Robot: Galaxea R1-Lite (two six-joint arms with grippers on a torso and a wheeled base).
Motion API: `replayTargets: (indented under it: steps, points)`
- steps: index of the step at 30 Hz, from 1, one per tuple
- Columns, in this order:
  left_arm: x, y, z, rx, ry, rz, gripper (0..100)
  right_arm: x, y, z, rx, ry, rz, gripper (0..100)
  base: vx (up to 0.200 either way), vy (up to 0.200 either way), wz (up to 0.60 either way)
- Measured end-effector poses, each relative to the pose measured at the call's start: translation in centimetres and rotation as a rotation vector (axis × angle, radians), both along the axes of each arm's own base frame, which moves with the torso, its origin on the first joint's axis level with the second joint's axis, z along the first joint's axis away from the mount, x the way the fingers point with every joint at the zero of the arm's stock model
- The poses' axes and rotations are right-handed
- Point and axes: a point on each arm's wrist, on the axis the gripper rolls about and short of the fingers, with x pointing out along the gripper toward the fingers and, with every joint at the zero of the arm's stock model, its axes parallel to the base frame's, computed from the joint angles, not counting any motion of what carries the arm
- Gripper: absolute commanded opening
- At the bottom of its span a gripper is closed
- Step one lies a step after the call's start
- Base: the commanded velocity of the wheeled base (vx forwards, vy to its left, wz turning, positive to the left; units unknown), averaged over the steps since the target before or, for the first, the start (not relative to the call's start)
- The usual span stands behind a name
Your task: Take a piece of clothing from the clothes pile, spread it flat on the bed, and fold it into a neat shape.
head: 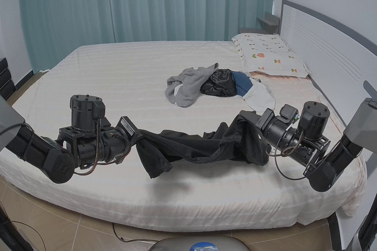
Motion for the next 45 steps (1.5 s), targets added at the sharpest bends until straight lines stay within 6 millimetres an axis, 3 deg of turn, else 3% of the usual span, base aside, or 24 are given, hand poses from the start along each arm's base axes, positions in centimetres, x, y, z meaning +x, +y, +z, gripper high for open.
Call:
replayTargets:
  steps: [26,45]
  points:
    - [-0.6,0.5,1.8,-0.019,-0.057,0.008,0,0.0,-0.6,2.0,0.051,-0.122,-0.045,0,0.000,0.200,0.00]
    - [-1.0,0.6,2.1,-0.022,-0.064,0.005,0,-0.1,-0.9,2.3,0.064,-0.153,-0.050,0,0.000,0.200,0.00]
